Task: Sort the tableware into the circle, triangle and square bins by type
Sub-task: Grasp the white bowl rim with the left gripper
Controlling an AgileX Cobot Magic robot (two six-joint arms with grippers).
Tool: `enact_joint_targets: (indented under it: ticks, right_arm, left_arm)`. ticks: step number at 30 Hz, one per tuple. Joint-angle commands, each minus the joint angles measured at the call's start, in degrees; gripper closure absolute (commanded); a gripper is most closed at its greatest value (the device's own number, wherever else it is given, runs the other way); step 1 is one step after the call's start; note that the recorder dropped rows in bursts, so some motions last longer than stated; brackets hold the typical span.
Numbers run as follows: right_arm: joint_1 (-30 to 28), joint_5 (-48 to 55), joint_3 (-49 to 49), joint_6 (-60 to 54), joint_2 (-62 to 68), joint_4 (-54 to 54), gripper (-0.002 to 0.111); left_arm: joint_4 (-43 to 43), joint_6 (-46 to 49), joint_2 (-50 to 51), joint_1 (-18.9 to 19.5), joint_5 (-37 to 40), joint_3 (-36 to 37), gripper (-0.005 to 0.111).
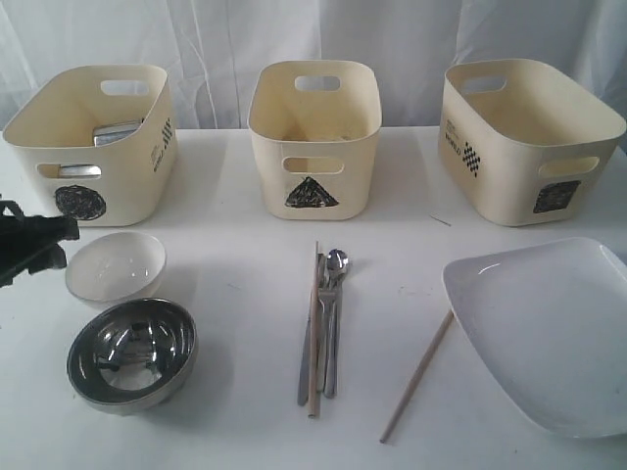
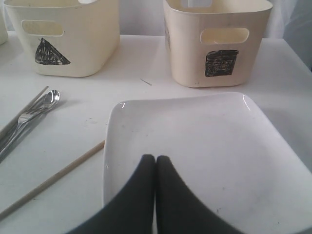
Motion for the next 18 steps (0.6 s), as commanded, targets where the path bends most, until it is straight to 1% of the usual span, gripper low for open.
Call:
enact_joint_targets:
  ticks: [1, 5, 8, 10, 11, 14, 15, 17, 18]
  right_arm:
    - [0.1, -0.4, 0.1, 0.3, -0.4, -0.3, 0.108]
    - [0.1, -0.4, 0.1, 0.3, -0.4, -0.3, 0.108]
    - [0.1, -0.4, 0.1, 0.3, -0.4, -0.3, 0.108]
    - [0.1, -0.4, 0.1, 0.3, -0.4, -0.3, 0.108]
    - [0.1, -0.4, 0.1, 0.3, -0.4, -0.3, 0.108]
    - [0.1, -0.4, 0.1, 0.3, -0.4, -0.3, 0.108]
    - [0.1, -0.4, 0.1, 0.3, -0.4, -0.3, 0.108]
    - [0.1, -0.4, 0.1, 0.3, -0.4, -0.3, 0.108]
    - [0.1, -0.4, 0.1, 0.3, -0.4, -0.3, 0.108]
  left_arm:
    - [-0.7, -1.6, 5.8, -0.4, -3.4, -0.5, 0.044]
    - [-0.7, -2.5, 10.1, -0.4, -9.4, -0.5, 0.044]
    - [-0.7, -3.1, 11.4, -0.4, -12.5, -0.5, 0.044]
    - [-0.7, -3.1, 11.5, -0.4, -13.7, -0.5, 0.047]
    - [-0.7, -3.1, 11.5, -0.4, -14.3, -0.5, 0.052]
    - [-0.7, -3.1, 11.5, -0.4, -14.6, -0.5, 0.073]
    - [-0.7, -3.1, 11.5, -0.4, -14.5, -0.5, 0.085]
    - [-0.7, -3.1, 11.3, -0.4, -13.3, -0.5, 0.105]
    - [-0.7, -3.0, 10.7, 0.1, -12.1, -0.5, 0.107]
